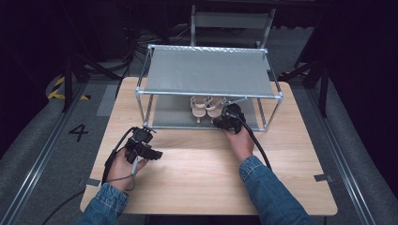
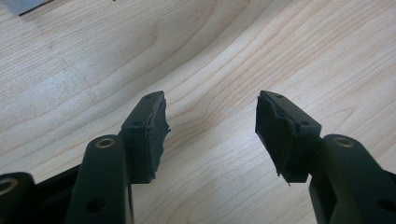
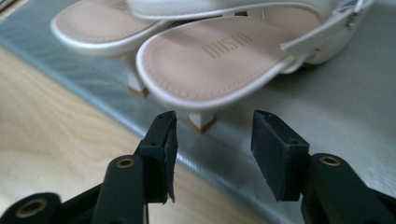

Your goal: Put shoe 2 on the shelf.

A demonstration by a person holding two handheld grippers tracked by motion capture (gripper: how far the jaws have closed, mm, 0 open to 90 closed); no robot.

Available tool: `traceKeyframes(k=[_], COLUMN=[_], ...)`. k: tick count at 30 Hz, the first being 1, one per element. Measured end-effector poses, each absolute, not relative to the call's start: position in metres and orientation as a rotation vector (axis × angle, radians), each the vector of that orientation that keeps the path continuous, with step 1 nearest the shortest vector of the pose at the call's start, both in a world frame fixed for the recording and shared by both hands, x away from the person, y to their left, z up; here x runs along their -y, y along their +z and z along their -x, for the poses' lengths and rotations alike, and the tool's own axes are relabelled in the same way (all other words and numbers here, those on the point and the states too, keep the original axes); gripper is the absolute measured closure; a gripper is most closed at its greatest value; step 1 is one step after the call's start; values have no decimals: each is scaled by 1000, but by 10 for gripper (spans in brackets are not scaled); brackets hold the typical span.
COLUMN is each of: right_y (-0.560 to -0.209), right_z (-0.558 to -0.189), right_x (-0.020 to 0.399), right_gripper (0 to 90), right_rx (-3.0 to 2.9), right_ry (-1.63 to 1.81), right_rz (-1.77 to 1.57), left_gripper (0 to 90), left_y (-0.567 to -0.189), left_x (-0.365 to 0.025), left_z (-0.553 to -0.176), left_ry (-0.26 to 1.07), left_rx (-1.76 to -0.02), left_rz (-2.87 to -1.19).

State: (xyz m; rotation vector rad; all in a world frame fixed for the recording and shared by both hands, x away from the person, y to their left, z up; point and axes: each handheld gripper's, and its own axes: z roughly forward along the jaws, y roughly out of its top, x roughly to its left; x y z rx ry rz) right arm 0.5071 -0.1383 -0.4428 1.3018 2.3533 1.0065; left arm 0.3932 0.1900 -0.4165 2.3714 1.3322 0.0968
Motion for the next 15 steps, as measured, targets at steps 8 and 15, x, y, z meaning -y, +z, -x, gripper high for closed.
traceKeyframes(k=[8,15], right_y=[-418,-402], right_z=[-482,-459], right_x=[156,178], right_gripper=[448,434], right_rx=[-2401,-2432], right_ry=[986,970], right_rz=[-1279,-1250], left_gripper=[429,408], left_y=[-417,-417], left_x=[-190,-190], left_z=[-394,-393], left_ry=[94,84], left_rx=[-1335,-1345], left_rz=[-2368,-2358])
